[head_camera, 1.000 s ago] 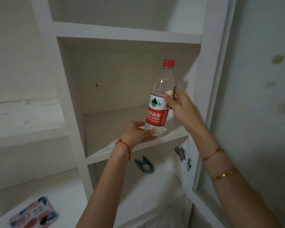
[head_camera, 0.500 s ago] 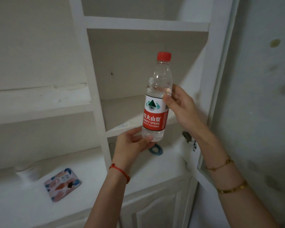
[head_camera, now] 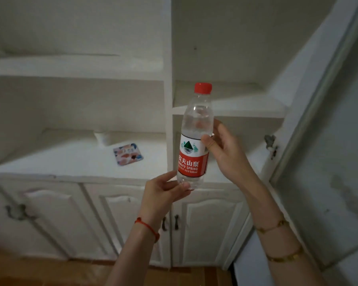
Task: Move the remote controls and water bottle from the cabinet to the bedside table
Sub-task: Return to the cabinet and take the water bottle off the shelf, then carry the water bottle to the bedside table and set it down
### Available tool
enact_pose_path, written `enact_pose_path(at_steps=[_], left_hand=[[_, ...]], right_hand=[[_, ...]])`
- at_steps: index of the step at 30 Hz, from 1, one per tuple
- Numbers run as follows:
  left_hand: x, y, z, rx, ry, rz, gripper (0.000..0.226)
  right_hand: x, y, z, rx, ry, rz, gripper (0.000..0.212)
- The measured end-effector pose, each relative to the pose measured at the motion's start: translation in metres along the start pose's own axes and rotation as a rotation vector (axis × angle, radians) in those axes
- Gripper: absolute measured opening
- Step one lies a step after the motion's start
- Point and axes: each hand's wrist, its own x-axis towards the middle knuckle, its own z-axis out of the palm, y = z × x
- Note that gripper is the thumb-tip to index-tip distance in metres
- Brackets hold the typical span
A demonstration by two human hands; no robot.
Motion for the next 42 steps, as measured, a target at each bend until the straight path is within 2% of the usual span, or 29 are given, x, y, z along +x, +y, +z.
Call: enact_pose_path(at_steps=[6,17,24,28,34,42], left_hand=[[-0.064,-0.026,-0.042,0.014,0.225,-0.044,0.051],[-0.180,-0.058,-0.124,0.008,0.625,-0.092,0.056],[-0.234,-0.071,-0.177,-0.030,0.814,-0.118,0.063],[-0.258,-0.072,-0.207,-0.047,0.889,-0.105,0.052],[-0.293,-0.075,-0.243,-0.098,1.021,-0.093,0.048],[-0.337,-0.077,-0.294,-0.149,1.212,-0.109,0.053]], right_hand=[[-0.034,0.003,0.052,0.125,-0.231,0.018,0.041],[-0.086,-0.003,0.177,0.258,-0.627,0.006,0.040],[-0.111,-0.013,0.257,0.334,-0.830,0.010,0.041],[-0.121,-0.025,0.303,0.362,-0.917,-0.016,0.040],[-0.139,-0.038,0.369,0.424,-1.048,-0.029,0.037],[-0.164,-0.059,0.457,0.450,-1.236,-0.088,0.038]])
